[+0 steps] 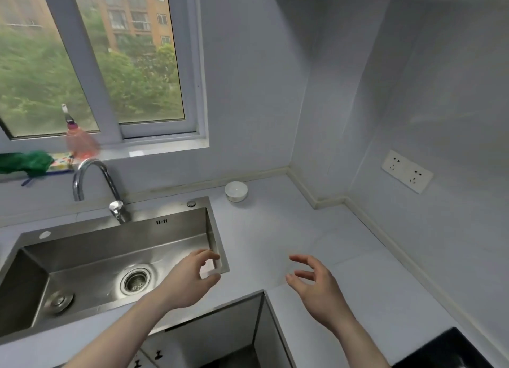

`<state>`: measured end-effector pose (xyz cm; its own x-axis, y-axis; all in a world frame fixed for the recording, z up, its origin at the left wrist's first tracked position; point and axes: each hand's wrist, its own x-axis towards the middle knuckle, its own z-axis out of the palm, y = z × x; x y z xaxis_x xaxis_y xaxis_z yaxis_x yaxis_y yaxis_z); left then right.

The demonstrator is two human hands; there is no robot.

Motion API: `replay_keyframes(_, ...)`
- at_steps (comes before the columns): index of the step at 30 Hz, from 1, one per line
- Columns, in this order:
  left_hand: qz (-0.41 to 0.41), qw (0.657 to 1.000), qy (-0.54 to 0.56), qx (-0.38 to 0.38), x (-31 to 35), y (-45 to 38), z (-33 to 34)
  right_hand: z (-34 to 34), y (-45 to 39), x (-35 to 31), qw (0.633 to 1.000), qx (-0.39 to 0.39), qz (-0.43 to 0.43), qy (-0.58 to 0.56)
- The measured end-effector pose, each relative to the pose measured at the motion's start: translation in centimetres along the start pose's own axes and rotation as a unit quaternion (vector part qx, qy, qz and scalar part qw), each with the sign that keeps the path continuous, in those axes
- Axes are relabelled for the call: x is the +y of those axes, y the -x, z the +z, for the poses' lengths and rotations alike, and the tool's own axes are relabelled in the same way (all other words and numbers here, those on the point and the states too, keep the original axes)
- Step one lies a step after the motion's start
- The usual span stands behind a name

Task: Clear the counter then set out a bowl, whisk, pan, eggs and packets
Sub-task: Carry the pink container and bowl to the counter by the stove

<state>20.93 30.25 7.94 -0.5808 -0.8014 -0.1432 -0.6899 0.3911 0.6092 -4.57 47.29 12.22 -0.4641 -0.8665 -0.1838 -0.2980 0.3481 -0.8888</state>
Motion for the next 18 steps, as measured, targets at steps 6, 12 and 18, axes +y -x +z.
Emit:
replay_keyframes(6, -0.005, 0.997, -0.014, -0.075, -2.7, -13.6, -0.8, 1.7, -7.1, -0.7, 0.999, 0.034, 0.038, -0.002)
replay_keyframes(12, -0.051, 0.989, -0.062, -0.128, -6.3, -27.8, -1.4, 3.6, -13.5, -2.5, 0.995, 0.072, 0.071, 0.009)
replay_keyframes(18, -0.113, 0.978, -0.058, -0.165, -8.7, -39.5, -0.7, 4.9, -17.9, -3.9, 0.989, 0.105, 0.104, 0.022)
